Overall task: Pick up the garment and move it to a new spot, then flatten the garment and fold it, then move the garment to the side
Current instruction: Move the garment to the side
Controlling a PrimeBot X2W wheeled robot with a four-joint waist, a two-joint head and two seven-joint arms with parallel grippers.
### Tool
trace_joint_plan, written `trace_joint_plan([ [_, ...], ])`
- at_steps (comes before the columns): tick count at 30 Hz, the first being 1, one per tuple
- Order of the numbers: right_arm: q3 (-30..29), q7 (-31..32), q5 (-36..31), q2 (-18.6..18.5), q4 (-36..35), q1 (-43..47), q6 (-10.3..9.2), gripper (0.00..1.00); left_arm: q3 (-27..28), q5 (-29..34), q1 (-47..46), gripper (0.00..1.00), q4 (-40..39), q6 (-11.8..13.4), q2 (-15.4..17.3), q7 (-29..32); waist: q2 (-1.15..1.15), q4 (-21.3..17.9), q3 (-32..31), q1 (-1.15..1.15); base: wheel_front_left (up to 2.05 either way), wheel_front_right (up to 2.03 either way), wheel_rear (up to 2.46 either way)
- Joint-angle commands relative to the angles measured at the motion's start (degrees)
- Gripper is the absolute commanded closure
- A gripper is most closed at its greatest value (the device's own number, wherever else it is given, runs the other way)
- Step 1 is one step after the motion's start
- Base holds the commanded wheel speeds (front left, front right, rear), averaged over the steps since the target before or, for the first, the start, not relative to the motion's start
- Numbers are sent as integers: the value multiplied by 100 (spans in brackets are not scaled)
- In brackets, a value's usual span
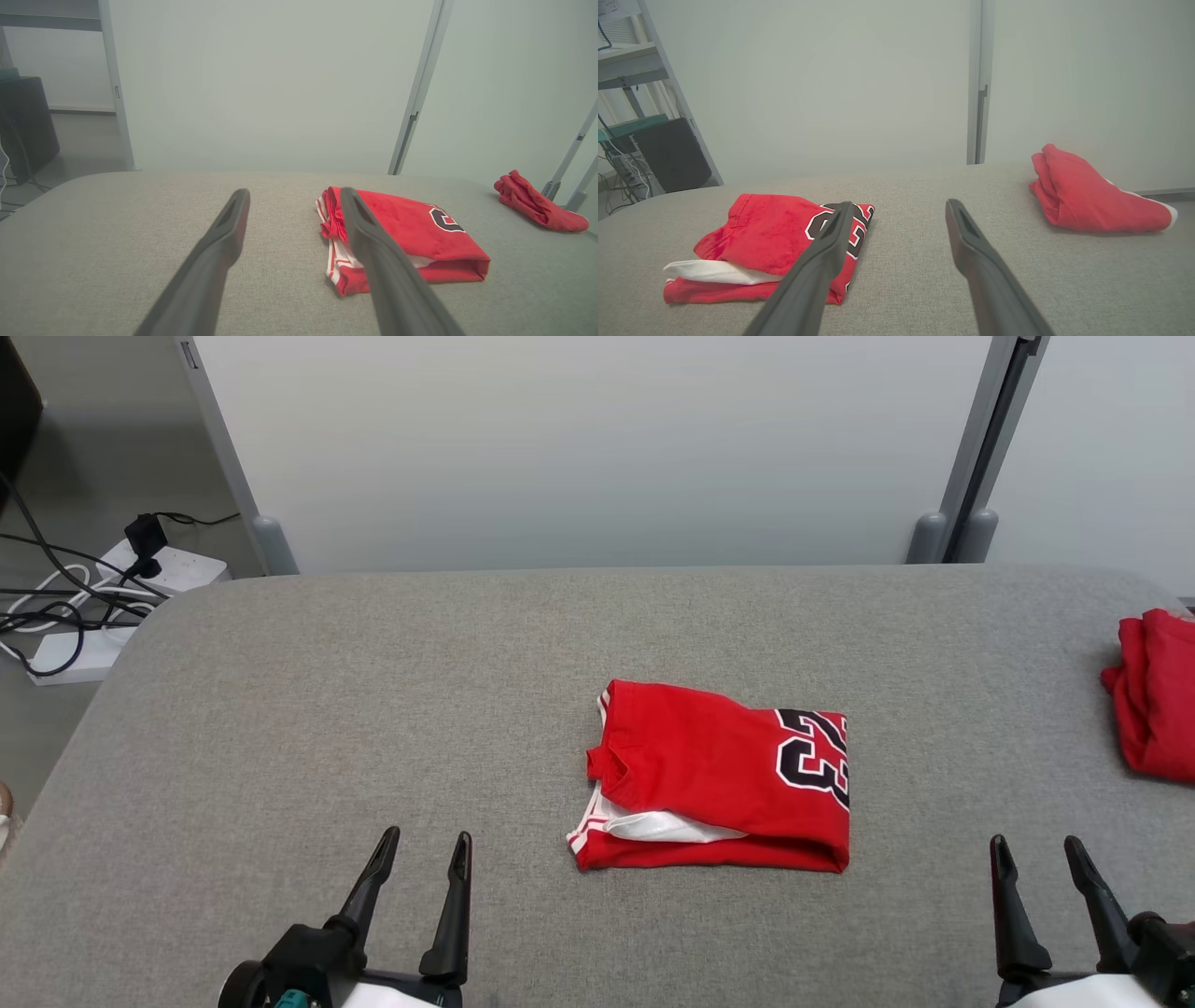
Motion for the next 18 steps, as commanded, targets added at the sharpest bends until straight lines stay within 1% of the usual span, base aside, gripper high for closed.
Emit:
trace_joint_plan([
  [1, 117, -76, 77, -50, -69, -212, 24, 0, 169, 17, -213, 0, -150, -35, 6, -59, 0, 9, 13, 0, 0, 0, 0],
  [4, 276, -76, 406, -35, 284, -441, 24, 0, 141, 16, -252, 0, -155, -38, 6, -59, 0, 54, 85, 0, 0, 0, 0],
  [9, 624, -24, 1440, -26, 1184, -1112, 24, 0, 76, -10, -313, 0, -172, -31, 6, -59, 0, 168, 257, 0, 0, 0, 0],
  [14, 874, 144, 2174, -215, 1959, -1860, 24, 0, 2, -52, -362, 0, -163, -15, 6, -59, 0, 351, 453, 0, 0, 0, 0],
  [18, 914, 354, 2787, -313, 2544, -2374, 24, 0, -48, -60, -463, 0, -186, 0, 6, -59, 0, 532, 661, 0, 0, 0, 0],
])
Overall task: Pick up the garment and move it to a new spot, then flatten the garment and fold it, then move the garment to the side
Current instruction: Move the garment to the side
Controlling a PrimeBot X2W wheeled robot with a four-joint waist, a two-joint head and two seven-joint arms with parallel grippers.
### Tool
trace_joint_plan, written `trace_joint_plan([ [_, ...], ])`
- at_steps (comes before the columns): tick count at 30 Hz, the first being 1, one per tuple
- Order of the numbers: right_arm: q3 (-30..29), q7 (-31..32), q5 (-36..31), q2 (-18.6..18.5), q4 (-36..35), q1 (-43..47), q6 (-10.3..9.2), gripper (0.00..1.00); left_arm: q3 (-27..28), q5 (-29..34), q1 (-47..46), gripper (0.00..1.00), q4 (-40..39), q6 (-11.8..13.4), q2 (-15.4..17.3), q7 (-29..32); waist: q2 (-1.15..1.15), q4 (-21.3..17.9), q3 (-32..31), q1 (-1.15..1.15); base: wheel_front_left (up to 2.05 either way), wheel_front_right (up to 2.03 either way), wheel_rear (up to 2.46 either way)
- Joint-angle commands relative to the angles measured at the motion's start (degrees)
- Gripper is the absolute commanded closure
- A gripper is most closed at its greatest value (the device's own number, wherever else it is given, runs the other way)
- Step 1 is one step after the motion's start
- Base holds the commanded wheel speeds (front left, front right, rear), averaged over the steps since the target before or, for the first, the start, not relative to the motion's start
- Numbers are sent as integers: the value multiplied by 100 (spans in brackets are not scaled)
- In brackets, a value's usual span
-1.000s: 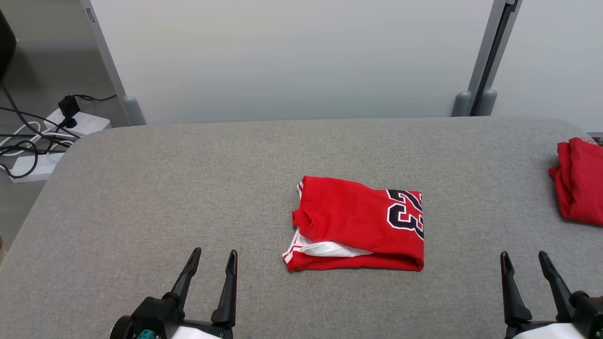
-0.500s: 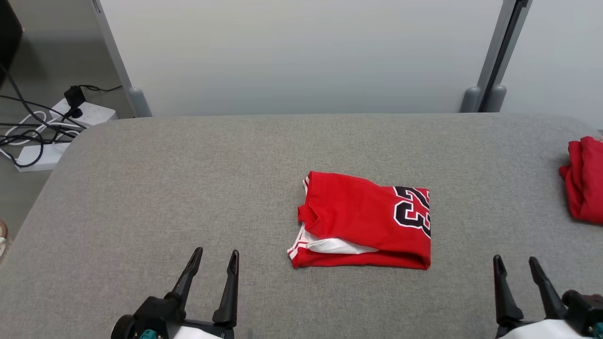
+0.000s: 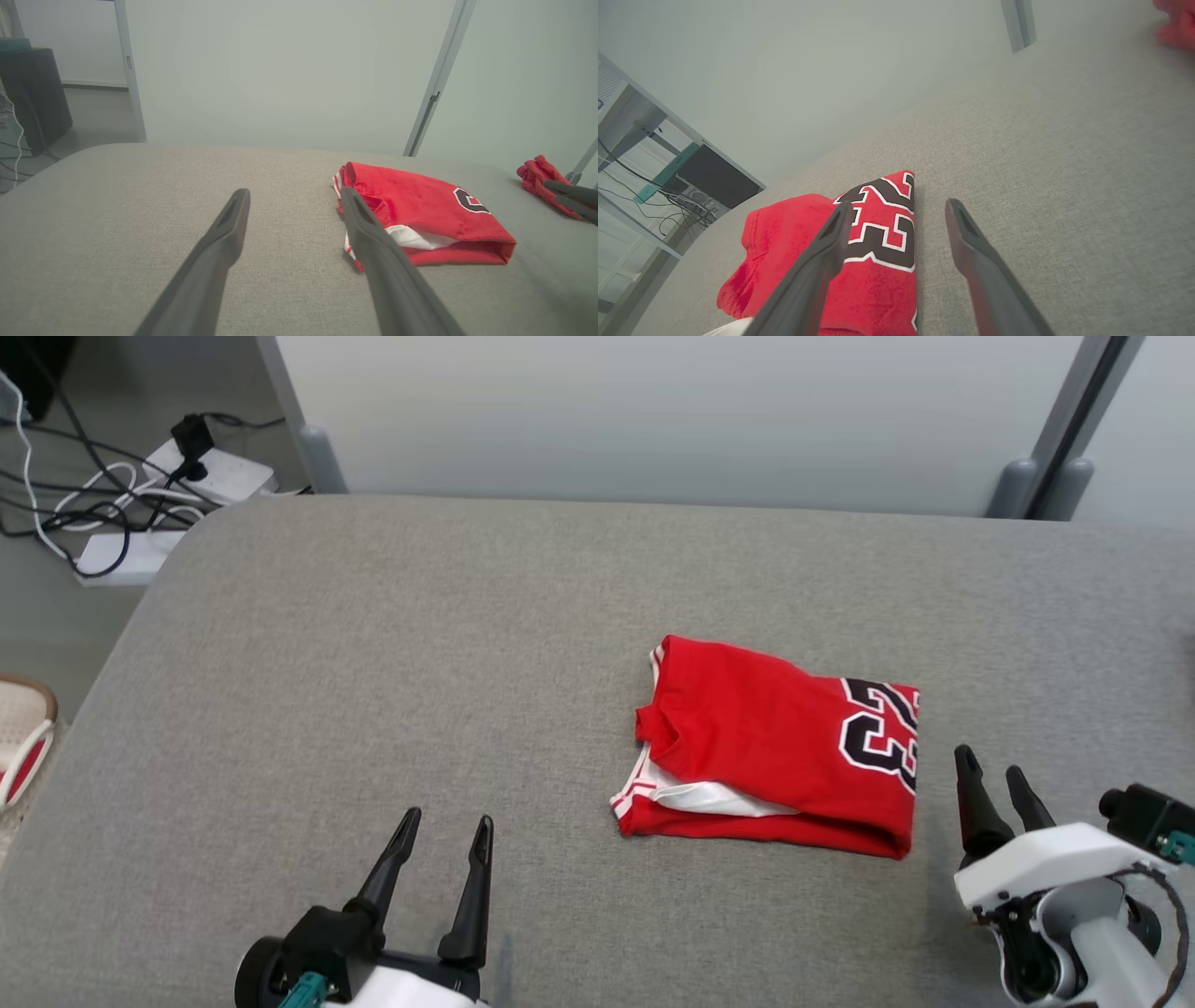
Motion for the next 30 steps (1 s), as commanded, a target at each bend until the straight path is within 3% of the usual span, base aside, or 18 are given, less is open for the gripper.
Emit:
trace_joint_plan([
  [1, 164, 129, 302, -88, 86, -375, 24, 0, 149, -37, -388, 0, -185, -3, 5, -59, 0, 165, 177, 0, 0, 0, 0],
  [7, 496, 471, 1016, -331, 541, -893, 24, 0, 86, -20, -579, 0, -259, 14, 5, -59, 0, 362, 460, 0, 0, 0, 0],
  [14, 819, 783, 1368, -578, 1210, -1344, 24, 0, 0, 8, -793, 0, -313, 28, 5, -59, 0, 519, 766, 0, 0, 0, 0],
  [26, 1290, 1226, 1850, -518, 1771, -1558, 24, 0, -43, -21, -891, 0, -306, 79, 5, -59, 0, 611, 824, 0, 0, 0, 0],
  [27, 1324, 1240, 1886, -522, 1790, -1559, 24, 50, -39, -23, -890, 0, -299, 78, 5, -59, 0, 613, 806, 0, 0, 0, 0],
  [28, 1354, 1230, 1917, -529, 1802, -1559, 24, 70, -35, -24, -890, 0, -293, 76, 5, -59, 0, 613, 787, 0, 0, 0, 0],
  [29, 1380, 1215, 1951, -534, 1813, -1556, 24, 100, -30, -23, -889, 0, -289, 74, 5, -59, 0, 613, 769, 0, 0, 0, 0],
  [30, 1412, 1203, 1982, -536, 1814, -1551, 24, 100, -28, -21, -887, 0, -284, 72, 5, -59, 0, 613, 750, 0, 0, 0, 0],
])
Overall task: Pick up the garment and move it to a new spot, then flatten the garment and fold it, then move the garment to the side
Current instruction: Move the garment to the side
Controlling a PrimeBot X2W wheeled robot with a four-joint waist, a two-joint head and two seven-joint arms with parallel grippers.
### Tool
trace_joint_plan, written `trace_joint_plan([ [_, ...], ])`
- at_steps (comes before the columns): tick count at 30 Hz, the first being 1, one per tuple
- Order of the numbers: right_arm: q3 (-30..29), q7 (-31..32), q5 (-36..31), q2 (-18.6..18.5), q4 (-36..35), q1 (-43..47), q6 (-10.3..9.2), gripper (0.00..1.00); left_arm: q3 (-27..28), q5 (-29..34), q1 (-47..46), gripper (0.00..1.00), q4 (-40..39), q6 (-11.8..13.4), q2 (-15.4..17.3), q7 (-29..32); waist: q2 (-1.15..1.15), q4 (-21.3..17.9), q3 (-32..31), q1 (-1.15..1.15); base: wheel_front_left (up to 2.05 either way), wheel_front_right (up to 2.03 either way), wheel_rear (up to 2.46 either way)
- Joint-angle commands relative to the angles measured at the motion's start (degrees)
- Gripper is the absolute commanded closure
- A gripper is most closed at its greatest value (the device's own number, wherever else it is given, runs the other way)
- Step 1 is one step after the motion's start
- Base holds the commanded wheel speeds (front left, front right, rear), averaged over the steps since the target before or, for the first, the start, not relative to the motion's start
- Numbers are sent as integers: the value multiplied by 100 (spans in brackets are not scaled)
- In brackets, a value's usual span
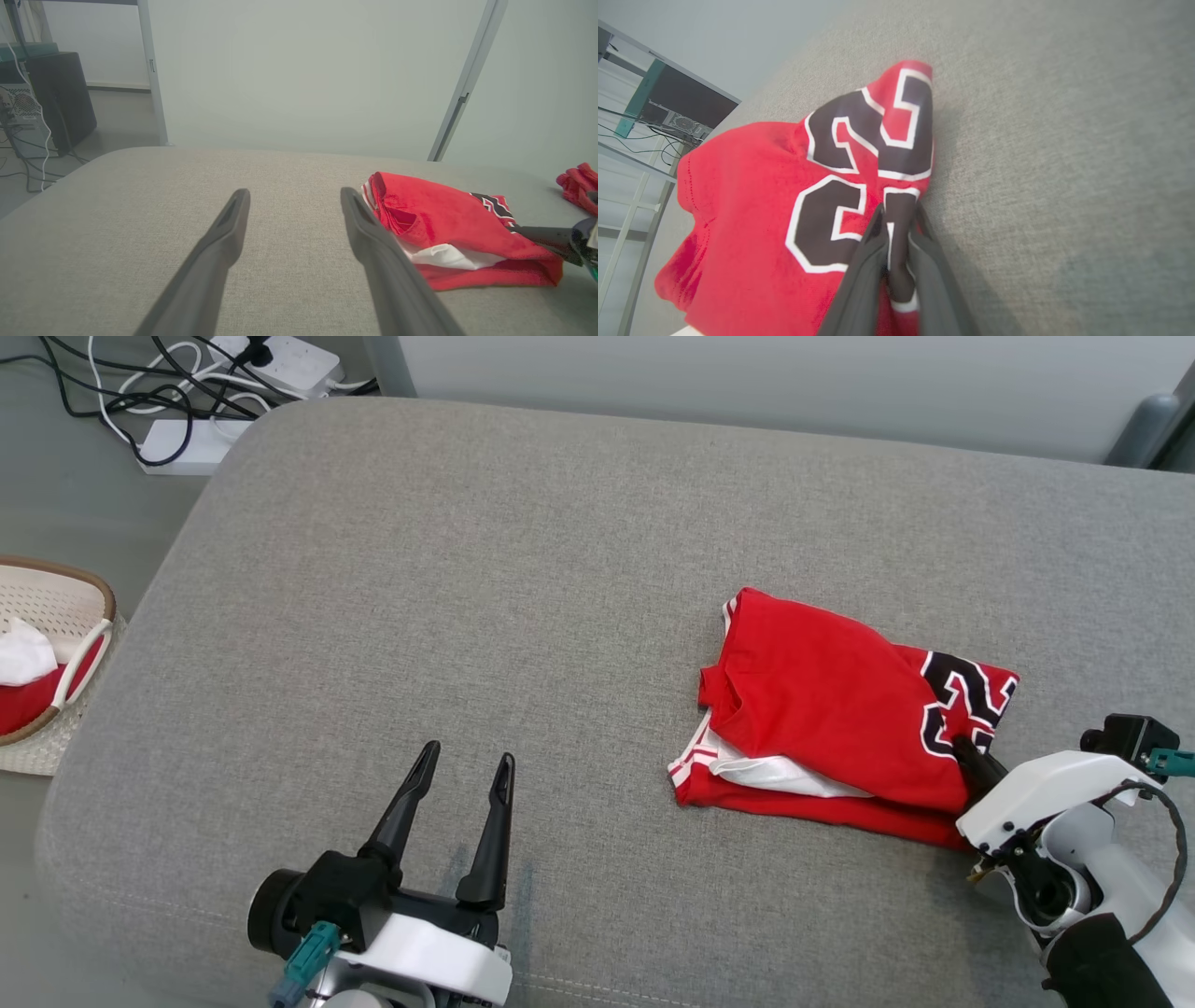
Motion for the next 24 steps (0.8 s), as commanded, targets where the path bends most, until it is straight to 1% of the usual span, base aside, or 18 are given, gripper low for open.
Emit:
trace_joint_plan([
  [1, 174, 11, 44, 15, -58, 33, 24, 100, 180, -20, -251, 0, -123, 31, 12, -59, 0, -1, -30, 0, 0, 0, 0],
  [3, 305, -179, -1, -42, -163, 33, 24, 100, 180, -14, -241, 0, -115, 26, 12, -59, 0, -2, -72, 0, 0, 0, 0],
  [4, 560, -504, -215, -162, -318, 21, 24, 100, 185, -8, -226, 0, -109, 21, 12, -59, 0, -5, -113, 0, 0, 0, 0],
  [8, 1044, -1145, -709, -384, -410, -59, 24, 100, 204, 15, -179, 0, -101, 11, 12, -59, 0, -27, -203, 0, 0, 0, 0],
  [13, 1345, -1467, -1170, -492, -424, -244, 24, 100, 238, 58, -116, 0, -113, -8, 12, -59, 0, -130, -291, 0, 0, 0, 0],
  [17, 1383, -1517, -1420, -487, -467, -312, 24, 100, 262, 89, -88, 0, -121, -36, 12, -59, 0, -328, -346, 0, 0, 0, 0],
  [24, 964, -1523, -1802, -379, -732, -208, 24, 100, 266, 152, -133, 0, -120, -92, 12, -59, 0, -907, -344, 0, 0, 0, 0],
])
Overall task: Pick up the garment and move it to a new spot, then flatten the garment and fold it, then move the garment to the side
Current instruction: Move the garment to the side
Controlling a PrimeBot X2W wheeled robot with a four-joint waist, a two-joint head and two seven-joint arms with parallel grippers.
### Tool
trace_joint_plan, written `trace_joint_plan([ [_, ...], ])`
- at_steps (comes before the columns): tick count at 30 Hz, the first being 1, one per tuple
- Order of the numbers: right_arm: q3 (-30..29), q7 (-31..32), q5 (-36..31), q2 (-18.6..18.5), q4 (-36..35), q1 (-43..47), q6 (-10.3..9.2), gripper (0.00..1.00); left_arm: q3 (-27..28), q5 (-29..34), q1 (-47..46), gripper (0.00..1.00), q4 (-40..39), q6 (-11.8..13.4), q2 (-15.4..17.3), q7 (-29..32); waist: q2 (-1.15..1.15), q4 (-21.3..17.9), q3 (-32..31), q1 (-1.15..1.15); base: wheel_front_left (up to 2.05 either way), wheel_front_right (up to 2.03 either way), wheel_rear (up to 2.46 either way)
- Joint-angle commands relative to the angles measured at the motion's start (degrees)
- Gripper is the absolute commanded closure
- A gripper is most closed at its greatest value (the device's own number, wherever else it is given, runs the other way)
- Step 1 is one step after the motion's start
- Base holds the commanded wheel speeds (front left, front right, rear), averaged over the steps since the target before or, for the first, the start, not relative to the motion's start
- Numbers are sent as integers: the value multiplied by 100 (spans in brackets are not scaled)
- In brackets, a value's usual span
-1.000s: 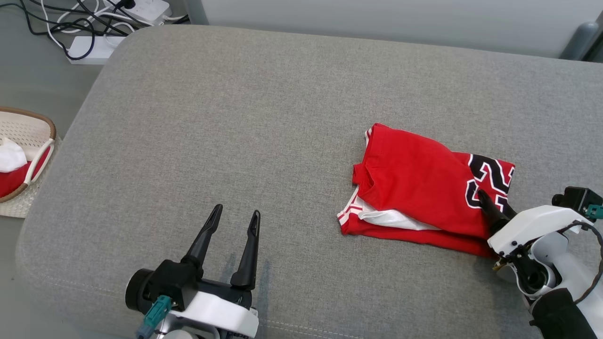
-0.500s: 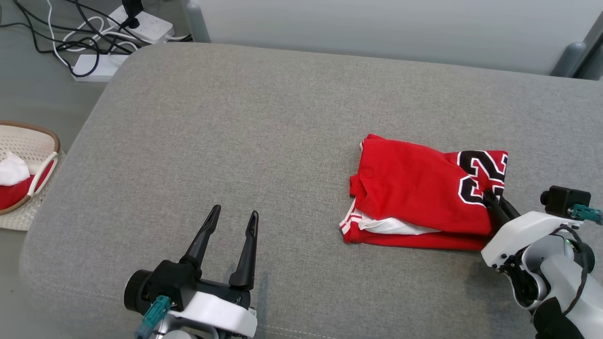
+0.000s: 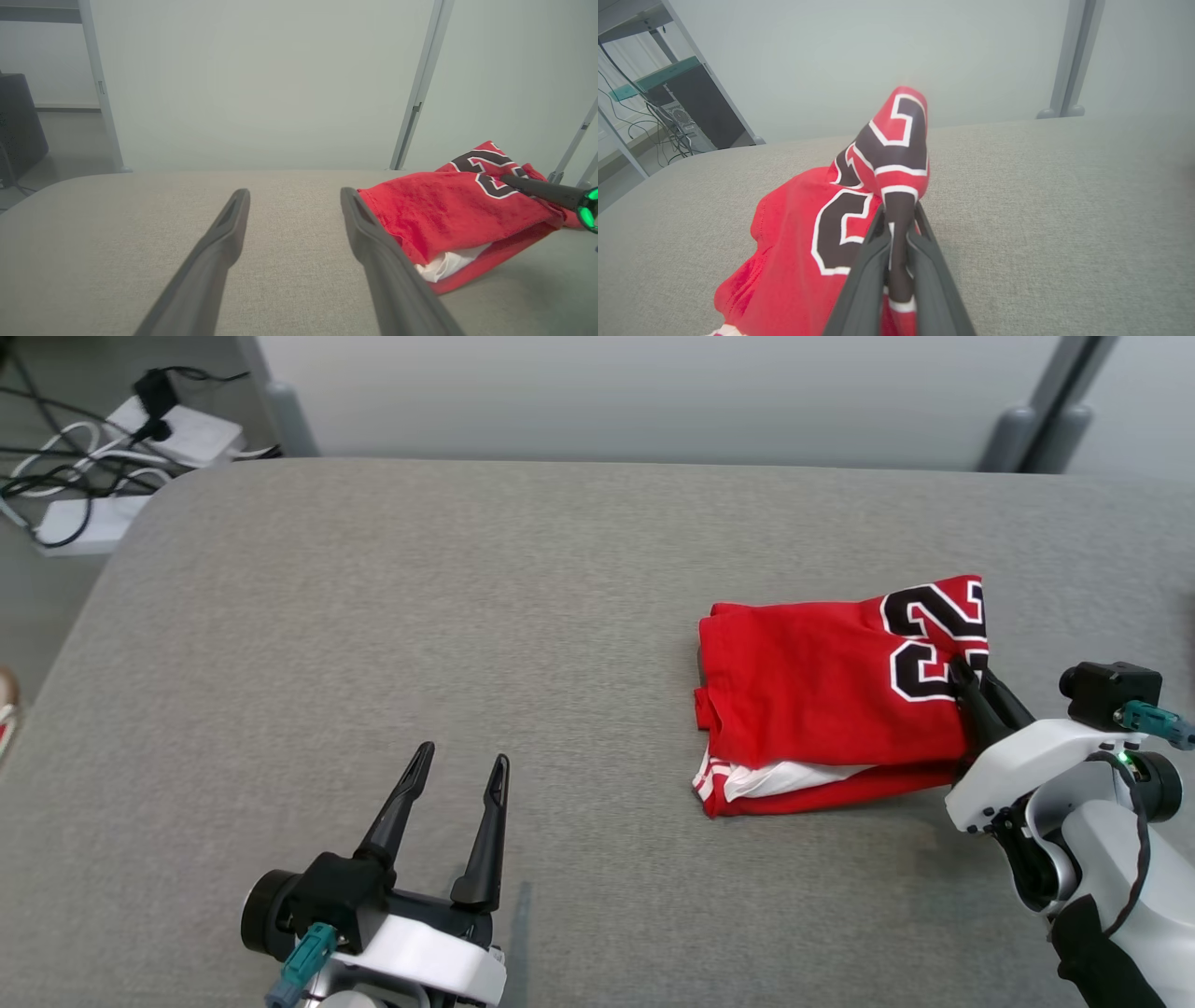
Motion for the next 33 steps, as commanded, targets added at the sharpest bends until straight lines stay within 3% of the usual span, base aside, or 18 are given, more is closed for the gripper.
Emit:
trace_joint_plan([
  [1, -28, -98, -113, 15, -163, 17, 24, 100, 192, 52, -164, 0, -131, -54, 11, -59, 0, -288, 11, 0, 0, 0, 0],
  [12, -421, -99, -517, 231, -371, 280, 24, 100, 182, 78, -273, 0, -90, -90, 11, -59, 0, -1207, -20, 0, 0, 0, 0],
  [33, -496, -99, -664, 473, -431, 397, 24, 100, 106, 85, -327, 0, -29, -93, 11, -59, 0, -2385, -42, 0, 0, 0, 0],
])
